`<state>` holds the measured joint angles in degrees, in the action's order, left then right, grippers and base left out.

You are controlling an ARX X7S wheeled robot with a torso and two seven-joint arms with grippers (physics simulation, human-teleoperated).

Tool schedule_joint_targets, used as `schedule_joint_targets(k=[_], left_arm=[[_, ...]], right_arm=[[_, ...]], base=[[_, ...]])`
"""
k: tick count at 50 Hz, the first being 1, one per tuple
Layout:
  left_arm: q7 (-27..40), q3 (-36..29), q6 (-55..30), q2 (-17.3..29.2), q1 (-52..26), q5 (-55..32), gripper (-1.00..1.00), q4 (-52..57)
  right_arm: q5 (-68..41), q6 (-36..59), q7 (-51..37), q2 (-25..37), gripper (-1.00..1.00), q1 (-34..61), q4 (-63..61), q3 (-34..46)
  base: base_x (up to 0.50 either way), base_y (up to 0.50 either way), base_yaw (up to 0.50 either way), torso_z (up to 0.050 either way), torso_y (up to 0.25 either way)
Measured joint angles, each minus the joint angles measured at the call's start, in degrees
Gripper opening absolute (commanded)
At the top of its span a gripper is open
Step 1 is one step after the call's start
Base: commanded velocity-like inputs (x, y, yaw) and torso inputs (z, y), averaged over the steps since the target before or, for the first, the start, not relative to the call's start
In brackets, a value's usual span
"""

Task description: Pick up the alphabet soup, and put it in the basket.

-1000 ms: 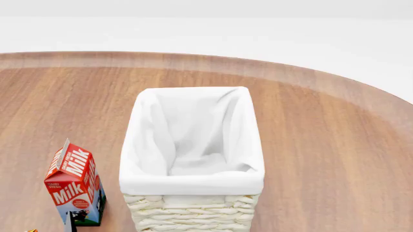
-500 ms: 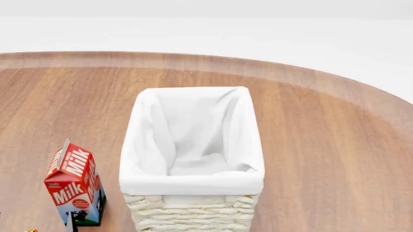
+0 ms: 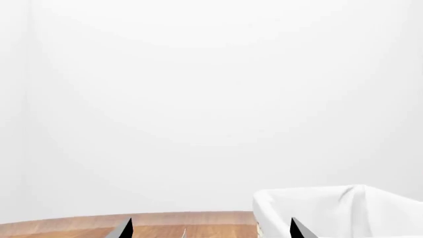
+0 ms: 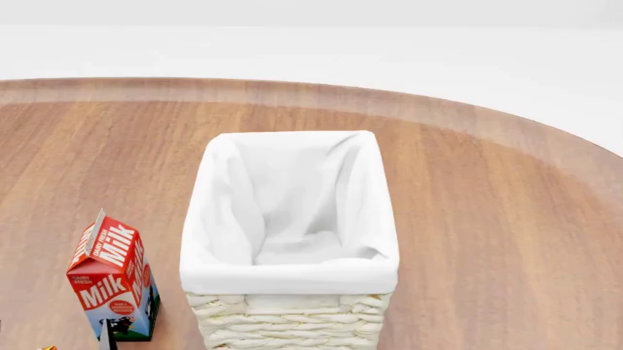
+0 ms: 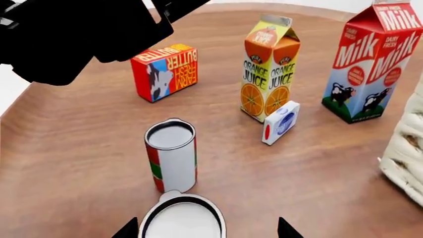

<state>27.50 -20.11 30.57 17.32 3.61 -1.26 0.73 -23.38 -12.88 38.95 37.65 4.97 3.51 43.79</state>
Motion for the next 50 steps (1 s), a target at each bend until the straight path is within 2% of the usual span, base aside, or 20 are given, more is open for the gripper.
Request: schedule_joint_targets(k=[50], left_arm=[[0.9, -0.7, 0.0, 0.6, 0.0, -0.2, 1.00, 0.5]], right_arm=[[6.3, 4.2, -0.8, -3.6, 1.00, 2.7, 2.2, 4.5]], base=[[0.00, 0.00, 0.00, 0.000, 0.000]])
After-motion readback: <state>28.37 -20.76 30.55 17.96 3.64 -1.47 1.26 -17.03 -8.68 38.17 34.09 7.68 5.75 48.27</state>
